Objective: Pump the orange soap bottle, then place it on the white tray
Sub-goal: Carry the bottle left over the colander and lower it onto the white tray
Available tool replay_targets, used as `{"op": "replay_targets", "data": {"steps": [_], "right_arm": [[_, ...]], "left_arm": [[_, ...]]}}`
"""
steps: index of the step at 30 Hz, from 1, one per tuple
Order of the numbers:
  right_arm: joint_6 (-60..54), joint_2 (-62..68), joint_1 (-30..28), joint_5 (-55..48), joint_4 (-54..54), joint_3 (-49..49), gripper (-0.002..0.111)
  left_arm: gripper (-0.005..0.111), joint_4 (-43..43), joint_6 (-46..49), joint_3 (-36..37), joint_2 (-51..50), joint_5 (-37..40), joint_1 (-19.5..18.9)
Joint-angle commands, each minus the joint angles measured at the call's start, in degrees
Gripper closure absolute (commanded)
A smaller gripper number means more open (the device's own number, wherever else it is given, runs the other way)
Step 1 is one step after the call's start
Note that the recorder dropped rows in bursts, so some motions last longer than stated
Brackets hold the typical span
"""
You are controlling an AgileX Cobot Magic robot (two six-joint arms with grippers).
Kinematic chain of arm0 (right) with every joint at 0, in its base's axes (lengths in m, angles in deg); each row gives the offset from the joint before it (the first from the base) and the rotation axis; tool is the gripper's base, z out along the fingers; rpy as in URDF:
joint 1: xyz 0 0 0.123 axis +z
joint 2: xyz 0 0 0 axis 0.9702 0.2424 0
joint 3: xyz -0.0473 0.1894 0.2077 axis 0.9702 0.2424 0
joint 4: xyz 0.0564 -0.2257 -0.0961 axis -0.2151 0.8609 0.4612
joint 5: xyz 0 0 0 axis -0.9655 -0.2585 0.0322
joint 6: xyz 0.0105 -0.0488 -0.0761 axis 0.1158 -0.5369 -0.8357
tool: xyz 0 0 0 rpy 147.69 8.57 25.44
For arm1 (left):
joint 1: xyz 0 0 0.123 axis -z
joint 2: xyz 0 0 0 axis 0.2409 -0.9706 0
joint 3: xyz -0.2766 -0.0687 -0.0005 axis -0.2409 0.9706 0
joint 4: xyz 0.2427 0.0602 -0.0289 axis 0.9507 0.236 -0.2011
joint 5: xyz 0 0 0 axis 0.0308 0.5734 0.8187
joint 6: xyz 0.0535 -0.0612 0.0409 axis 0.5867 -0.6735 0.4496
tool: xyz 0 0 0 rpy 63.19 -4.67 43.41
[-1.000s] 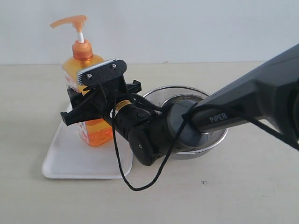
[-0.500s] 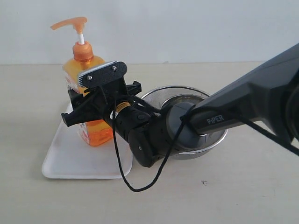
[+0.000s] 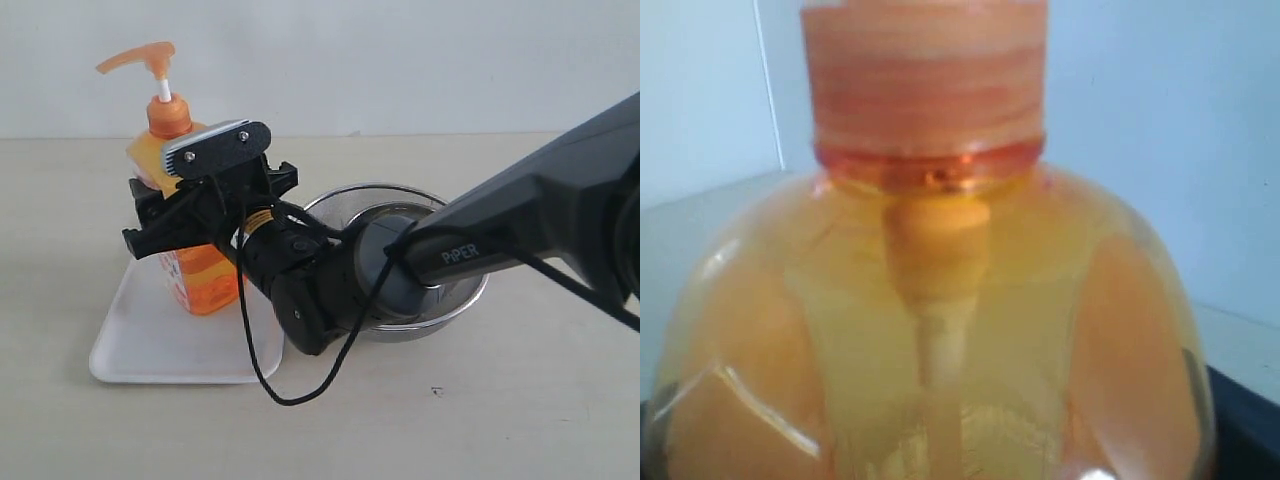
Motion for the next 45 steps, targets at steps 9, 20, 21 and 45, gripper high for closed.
{"op": "replay_targets", "data": {"steps": [9,20,21,45], "right_arm": [[-7.35,-7.44,-0.04,-5.11,-8.14,-0.24,0.031],[-11.17,-13.36,-0.04,-15.46,-9.56,-0.24,0.031],[-11.51,-13.82,-0.04,-16.26,-9.56,-0.24,0.031],[-13.71,-23.15,-0.04,-27.29,-9.68,4.87,0.064]], "left_arm": [[0.102,0.29,0.13,0.16,0.23,0.13,-0.22],[0.102,0.29,0.13,0.16,0.23,0.13,-0.22],[0.102,0.29,0.13,0.16,0.23,0.13,-0.22],[0.102,0.29,0.13,0.16,0.23,0.13,-0.22]]}}
